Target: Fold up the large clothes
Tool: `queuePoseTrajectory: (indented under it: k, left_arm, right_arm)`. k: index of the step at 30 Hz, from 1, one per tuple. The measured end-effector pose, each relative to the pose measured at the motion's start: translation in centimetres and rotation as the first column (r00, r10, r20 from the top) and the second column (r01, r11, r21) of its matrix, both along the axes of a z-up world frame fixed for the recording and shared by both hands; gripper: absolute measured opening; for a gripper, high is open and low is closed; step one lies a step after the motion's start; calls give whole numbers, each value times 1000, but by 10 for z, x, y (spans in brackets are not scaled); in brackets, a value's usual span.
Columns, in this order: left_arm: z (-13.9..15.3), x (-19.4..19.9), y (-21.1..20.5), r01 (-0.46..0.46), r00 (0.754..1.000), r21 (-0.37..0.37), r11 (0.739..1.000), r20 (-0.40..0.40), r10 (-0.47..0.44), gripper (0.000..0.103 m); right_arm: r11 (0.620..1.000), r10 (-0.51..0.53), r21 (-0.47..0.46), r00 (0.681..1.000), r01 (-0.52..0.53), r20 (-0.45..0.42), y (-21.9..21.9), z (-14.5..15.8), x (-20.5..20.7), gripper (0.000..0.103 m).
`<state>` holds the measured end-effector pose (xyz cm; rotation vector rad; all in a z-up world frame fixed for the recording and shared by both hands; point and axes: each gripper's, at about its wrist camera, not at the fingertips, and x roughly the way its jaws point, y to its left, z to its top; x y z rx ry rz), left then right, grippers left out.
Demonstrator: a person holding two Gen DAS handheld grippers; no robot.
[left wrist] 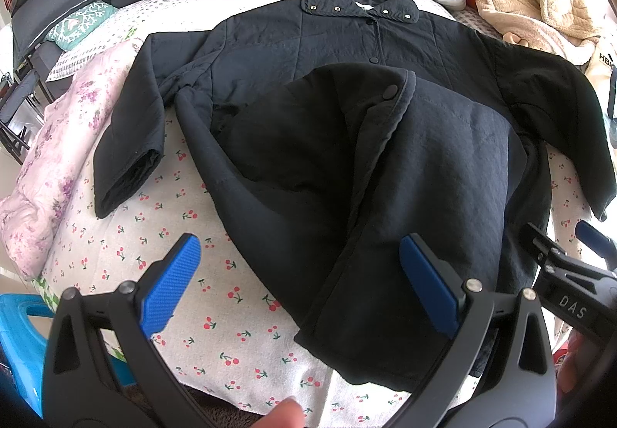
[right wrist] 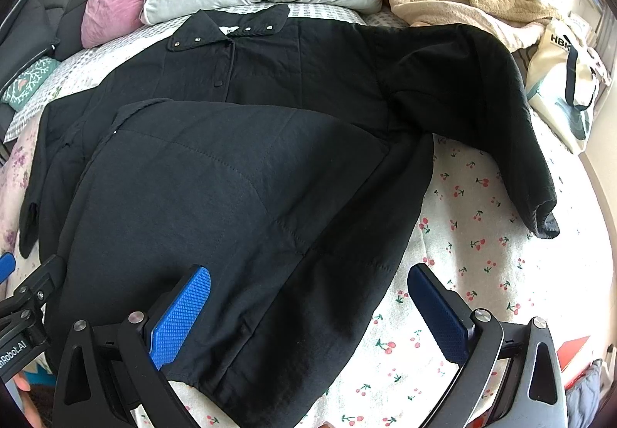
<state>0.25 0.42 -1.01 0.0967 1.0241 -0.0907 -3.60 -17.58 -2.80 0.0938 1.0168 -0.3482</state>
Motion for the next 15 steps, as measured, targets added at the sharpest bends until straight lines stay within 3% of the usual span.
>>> queuePoseTrajectory:
  k: [15]
  left_arm:
    - [0, 0, 0, 1, 1000, -1, 1000, 1, -1, 102]
  right_arm:
    - [1000, -5, -1, 1000, 5, 1, 1, -1, -1, 103]
